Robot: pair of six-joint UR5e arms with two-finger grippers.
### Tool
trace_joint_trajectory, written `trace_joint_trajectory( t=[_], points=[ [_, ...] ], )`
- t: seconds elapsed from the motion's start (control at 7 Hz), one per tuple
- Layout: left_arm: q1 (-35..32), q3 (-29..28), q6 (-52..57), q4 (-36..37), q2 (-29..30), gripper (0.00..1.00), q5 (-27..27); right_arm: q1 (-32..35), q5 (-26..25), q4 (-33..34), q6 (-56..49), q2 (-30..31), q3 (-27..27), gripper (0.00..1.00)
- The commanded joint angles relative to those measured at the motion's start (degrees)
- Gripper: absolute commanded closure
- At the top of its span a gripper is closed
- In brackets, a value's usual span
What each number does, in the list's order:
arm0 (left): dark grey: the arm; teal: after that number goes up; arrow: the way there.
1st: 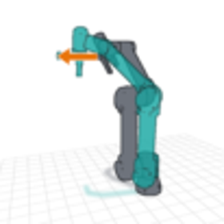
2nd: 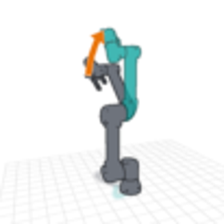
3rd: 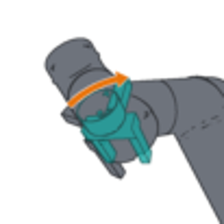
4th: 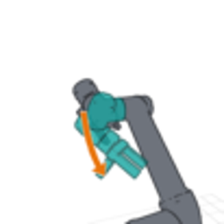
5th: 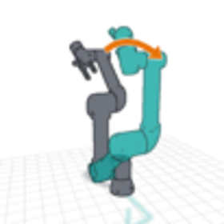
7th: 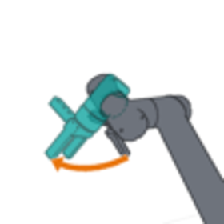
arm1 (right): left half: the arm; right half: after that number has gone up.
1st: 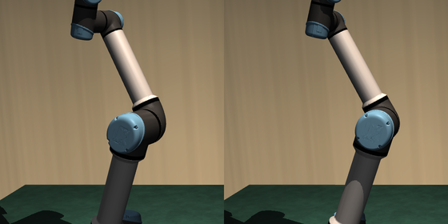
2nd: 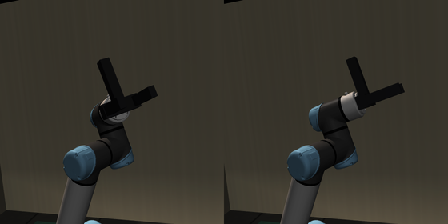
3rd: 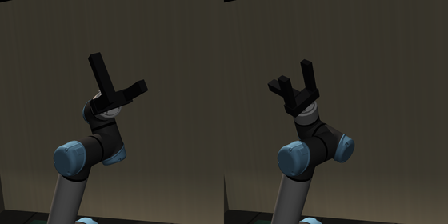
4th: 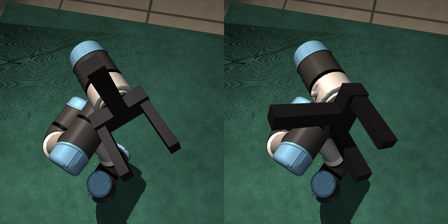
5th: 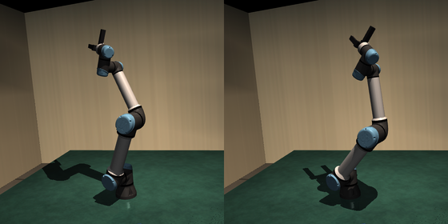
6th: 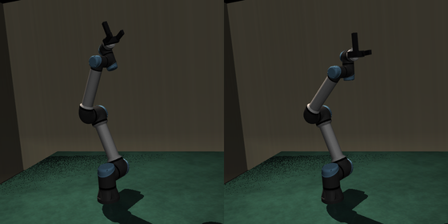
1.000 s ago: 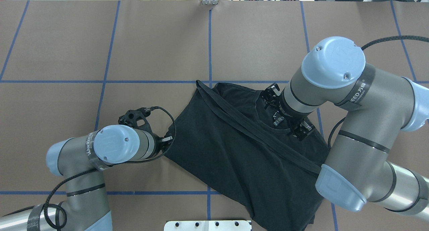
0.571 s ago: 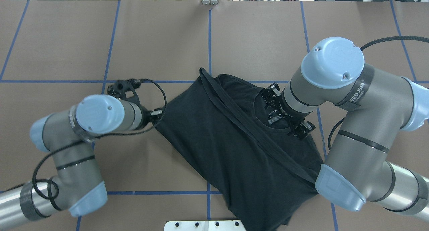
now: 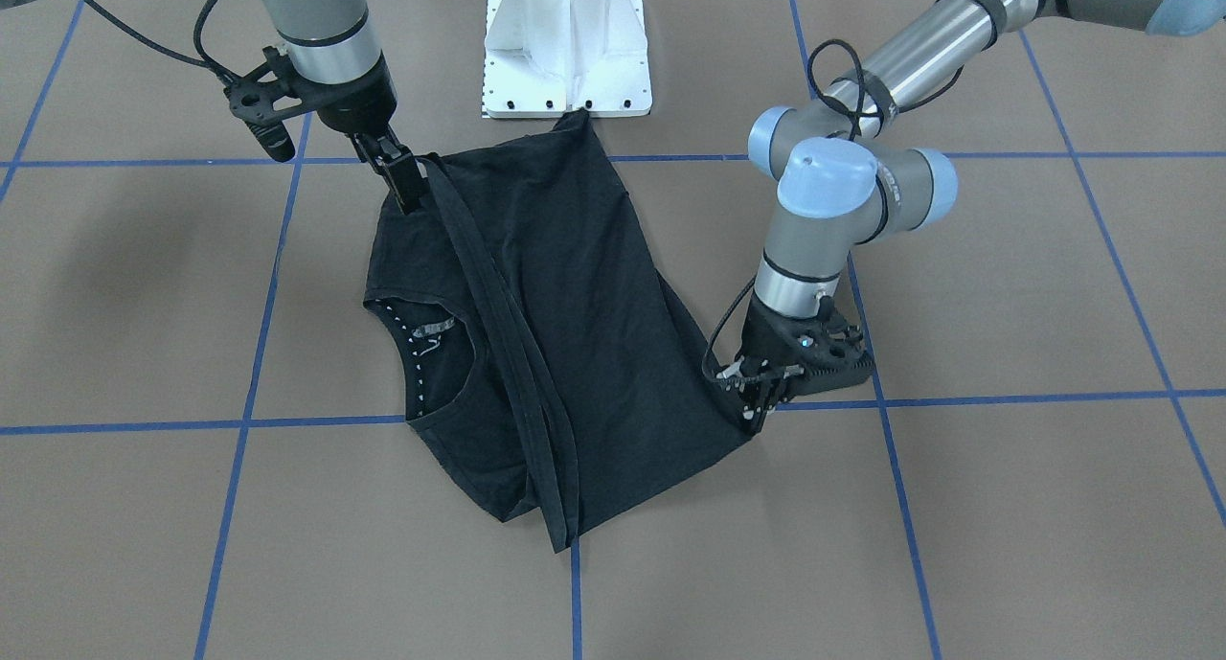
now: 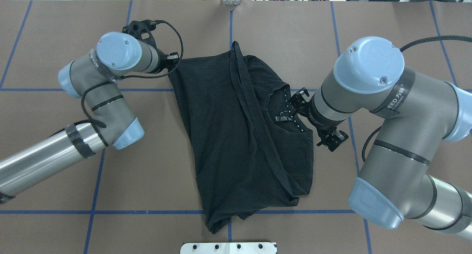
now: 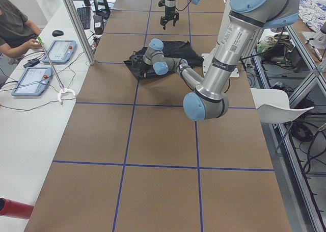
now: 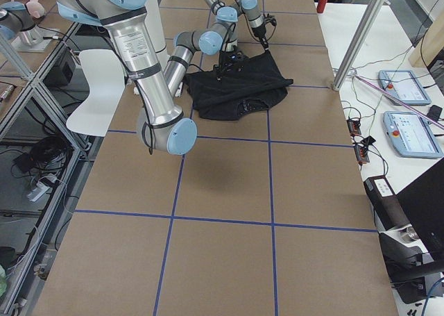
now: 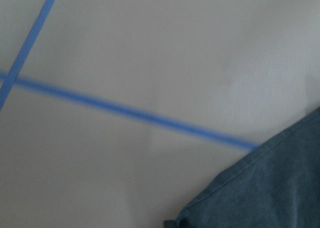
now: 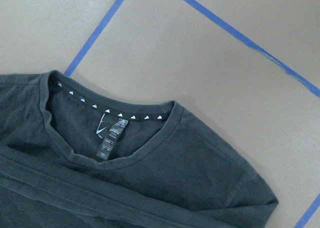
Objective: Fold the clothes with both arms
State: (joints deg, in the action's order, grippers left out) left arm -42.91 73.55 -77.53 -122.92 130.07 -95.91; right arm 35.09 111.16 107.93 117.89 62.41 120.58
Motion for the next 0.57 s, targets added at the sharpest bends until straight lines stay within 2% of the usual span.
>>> trace_joint_trajectory(
  t=[0.0,0.14,0.29,0.43],
  points=[
    [-3.2,-23.0,2.6,-13.7,12.3,1.0,-0.9,0.2,-0.1,0.0,-1.9,-0.1,-0.1,0.0],
    [-4.0,-26.9,5.3,-15.7,14.8,1.0,-1.0,-0.1,-0.5,-0.2,-1.9,-0.2,-0.1,0.0],
    [-4.6,-28.8,6.8,-15.7,16.4,0.54,-1.2,-1.0,-1.5,-0.4,-1.9,-0.5,-0.5,0.0],
    [-6.7,-28.1,9.6,-15.4,16.9,0.01,-3.5,-2.6,-3.3,-0.7,-1.9,-2.2,-3.0,0.0]
  ],
)
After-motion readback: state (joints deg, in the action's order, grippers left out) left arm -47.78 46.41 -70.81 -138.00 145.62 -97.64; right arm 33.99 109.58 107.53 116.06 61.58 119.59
